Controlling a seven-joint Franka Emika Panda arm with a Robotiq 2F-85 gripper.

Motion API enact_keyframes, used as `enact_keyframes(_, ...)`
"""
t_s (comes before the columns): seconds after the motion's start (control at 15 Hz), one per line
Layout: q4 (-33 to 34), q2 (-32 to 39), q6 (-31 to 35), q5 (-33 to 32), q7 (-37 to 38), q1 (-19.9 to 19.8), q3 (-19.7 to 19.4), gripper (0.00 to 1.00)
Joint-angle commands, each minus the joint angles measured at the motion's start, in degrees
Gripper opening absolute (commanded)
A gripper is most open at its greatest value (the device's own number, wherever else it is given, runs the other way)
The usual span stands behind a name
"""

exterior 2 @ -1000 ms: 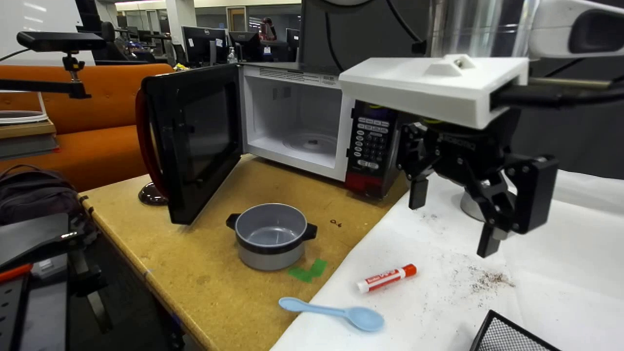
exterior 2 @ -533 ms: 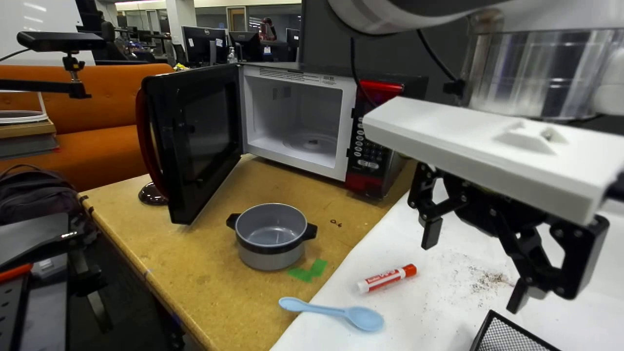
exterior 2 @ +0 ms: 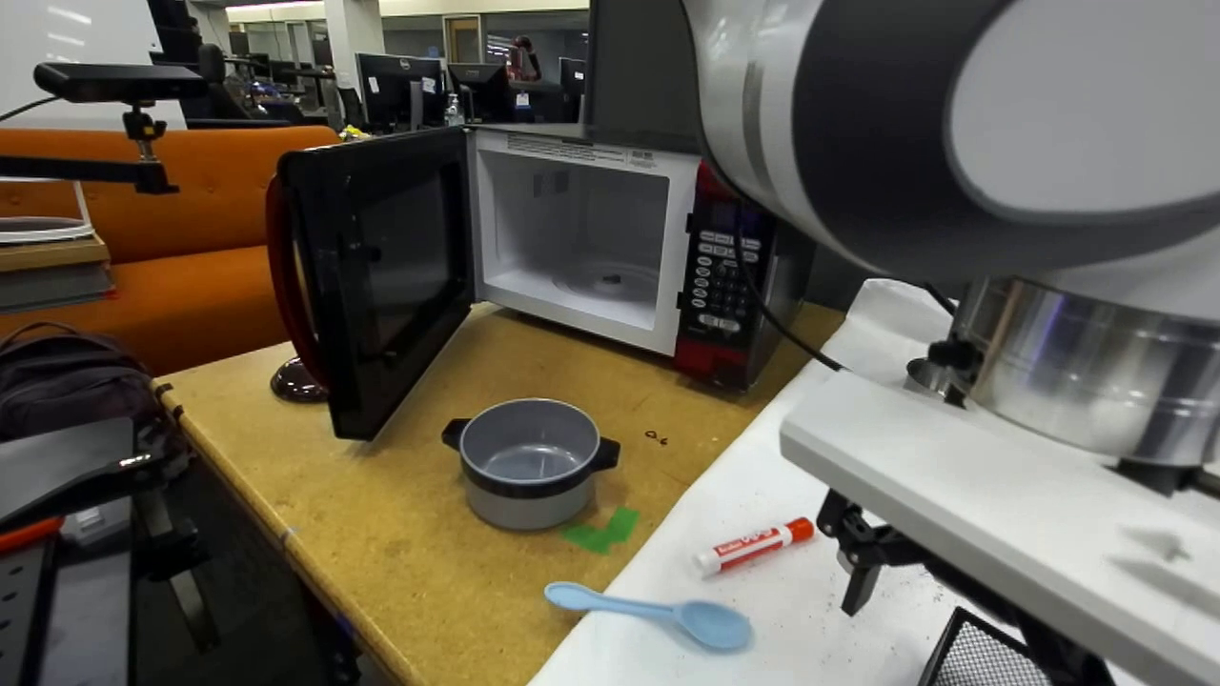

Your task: Pick the marker from the bowl and put it on the table, then open the microwave and pick the black object and put it in

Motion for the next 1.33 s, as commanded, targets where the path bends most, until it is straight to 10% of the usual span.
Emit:
enact_keyframes(0.0, 3.1, 3.4, -0.3, -0.5, -2.5, -1.8, 1.7, 1.0)
enact_keyframes(0.87, 3.6, 3.4, 0.0, -2.0, -1.0, 0.6, 2.5, 0.01)
enact_keyframes(1.27, 0.6, -1.2, 1.0, -3.4, -0.6, 2.3, 2.6, 0.0)
